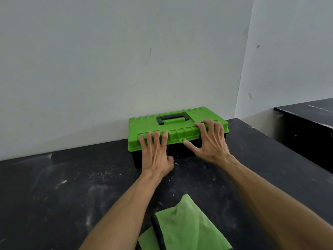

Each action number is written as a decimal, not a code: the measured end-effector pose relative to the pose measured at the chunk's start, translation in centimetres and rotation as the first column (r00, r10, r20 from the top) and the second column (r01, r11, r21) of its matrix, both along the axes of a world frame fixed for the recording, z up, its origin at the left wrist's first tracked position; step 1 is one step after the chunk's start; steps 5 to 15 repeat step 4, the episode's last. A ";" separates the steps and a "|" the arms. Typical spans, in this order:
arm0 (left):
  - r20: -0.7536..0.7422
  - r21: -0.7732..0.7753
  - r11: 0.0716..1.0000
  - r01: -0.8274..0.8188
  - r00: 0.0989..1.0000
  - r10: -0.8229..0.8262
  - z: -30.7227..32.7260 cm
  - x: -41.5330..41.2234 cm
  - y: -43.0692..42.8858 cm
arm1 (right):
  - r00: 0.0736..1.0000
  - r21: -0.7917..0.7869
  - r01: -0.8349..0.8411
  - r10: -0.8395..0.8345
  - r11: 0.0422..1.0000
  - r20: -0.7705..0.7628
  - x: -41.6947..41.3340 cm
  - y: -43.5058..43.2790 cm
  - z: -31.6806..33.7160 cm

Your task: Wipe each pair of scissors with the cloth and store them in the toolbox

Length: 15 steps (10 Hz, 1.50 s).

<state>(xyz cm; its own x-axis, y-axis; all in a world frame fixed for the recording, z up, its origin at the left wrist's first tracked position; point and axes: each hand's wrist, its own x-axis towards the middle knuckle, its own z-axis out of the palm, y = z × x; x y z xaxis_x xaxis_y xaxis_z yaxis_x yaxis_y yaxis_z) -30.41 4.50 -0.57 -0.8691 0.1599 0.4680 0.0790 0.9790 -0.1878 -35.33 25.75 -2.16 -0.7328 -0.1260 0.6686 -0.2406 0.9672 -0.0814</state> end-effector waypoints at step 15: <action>0.214 -0.005 0.999 0.052 0.976 -0.050 1.7 3.9 -1.1 | 0.876 0.169 0.072 -0.143 0.983 0.460 2.7 -3.1 4.6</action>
